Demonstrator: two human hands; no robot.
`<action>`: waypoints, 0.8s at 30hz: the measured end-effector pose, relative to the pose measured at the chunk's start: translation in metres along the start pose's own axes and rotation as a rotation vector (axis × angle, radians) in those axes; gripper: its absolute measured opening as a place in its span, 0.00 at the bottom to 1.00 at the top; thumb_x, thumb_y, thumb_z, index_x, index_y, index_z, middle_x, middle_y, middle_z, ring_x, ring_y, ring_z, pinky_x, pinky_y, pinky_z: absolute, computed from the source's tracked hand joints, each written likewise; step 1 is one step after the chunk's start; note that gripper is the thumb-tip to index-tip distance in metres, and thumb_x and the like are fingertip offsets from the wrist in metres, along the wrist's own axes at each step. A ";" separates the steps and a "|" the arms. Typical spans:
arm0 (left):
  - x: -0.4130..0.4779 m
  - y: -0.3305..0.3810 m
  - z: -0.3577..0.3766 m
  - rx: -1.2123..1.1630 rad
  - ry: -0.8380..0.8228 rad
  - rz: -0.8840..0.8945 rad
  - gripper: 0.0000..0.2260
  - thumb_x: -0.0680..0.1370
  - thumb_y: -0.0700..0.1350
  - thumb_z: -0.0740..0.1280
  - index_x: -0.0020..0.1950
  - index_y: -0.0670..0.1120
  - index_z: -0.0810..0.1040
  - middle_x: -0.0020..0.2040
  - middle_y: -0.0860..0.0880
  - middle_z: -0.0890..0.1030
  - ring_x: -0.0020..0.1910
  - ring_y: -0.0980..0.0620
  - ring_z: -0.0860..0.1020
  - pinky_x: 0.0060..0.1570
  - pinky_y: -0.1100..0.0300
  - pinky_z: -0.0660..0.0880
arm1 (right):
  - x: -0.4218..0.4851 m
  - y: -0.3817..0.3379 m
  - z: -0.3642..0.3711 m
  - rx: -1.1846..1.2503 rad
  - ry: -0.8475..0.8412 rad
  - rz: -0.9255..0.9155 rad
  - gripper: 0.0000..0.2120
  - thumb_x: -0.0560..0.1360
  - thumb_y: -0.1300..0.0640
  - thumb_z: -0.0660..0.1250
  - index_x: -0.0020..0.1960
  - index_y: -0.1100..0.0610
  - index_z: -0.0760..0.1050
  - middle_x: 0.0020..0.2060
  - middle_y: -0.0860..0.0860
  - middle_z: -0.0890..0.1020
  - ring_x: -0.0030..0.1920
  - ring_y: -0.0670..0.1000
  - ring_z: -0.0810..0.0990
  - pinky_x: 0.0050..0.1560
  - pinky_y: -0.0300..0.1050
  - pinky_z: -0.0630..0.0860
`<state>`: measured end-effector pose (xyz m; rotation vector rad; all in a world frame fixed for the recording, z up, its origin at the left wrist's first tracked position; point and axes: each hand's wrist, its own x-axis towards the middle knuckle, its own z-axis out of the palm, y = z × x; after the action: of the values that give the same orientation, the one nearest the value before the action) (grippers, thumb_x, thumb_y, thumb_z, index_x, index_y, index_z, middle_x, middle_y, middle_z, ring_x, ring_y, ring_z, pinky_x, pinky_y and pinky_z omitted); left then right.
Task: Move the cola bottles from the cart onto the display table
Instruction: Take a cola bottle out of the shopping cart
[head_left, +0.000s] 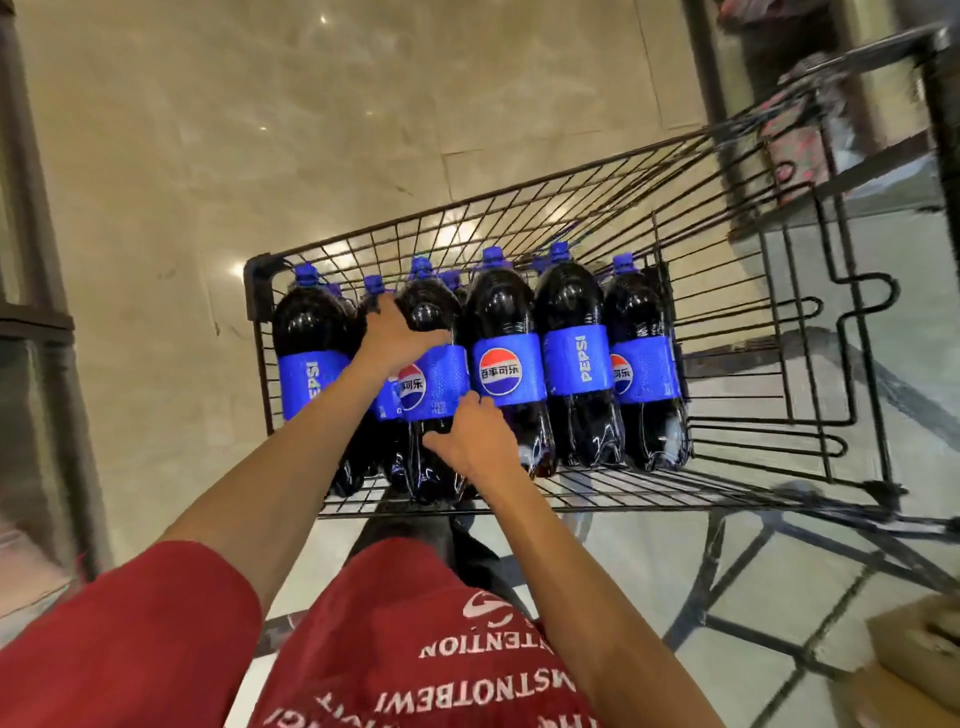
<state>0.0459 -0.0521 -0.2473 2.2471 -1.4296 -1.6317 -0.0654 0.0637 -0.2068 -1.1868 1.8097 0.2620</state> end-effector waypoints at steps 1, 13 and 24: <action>0.002 0.001 0.002 -0.027 -0.012 -0.022 0.55 0.67 0.60 0.80 0.81 0.43 0.51 0.77 0.36 0.61 0.74 0.37 0.67 0.71 0.46 0.69 | 0.001 -0.001 0.001 0.000 0.008 0.013 0.36 0.73 0.46 0.73 0.70 0.65 0.65 0.66 0.60 0.72 0.67 0.61 0.72 0.62 0.55 0.74; 0.020 0.003 0.008 -0.065 -0.033 -0.132 0.60 0.64 0.60 0.82 0.83 0.51 0.45 0.81 0.39 0.48 0.76 0.35 0.63 0.71 0.43 0.69 | 0.003 -0.009 0.018 0.031 0.092 0.038 0.47 0.70 0.43 0.76 0.75 0.67 0.58 0.67 0.59 0.69 0.69 0.59 0.68 0.62 0.51 0.73; 0.011 -0.015 -0.003 -0.315 -0.032 0.006 0.52 0.60 0.54 0.85 0.75 0.51 0.58 0.66 0.48 0.75 0.63 0.47 0.76 0.63 0.50 0.76 | 0.020 0.004 0.023 0.379 -0.038 0.048 0.62 0.59 0.44 0.84 0.81 0.57 0.50 0.72 0.56 0.68 0.70 0.56 0.71 0.70 0.53 0.71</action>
<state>0.0582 -0.0519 -0.2617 2.0475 -1.0902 -1.7545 -0.0577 0.0680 -0.2361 -0.8670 1.7597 -0.0331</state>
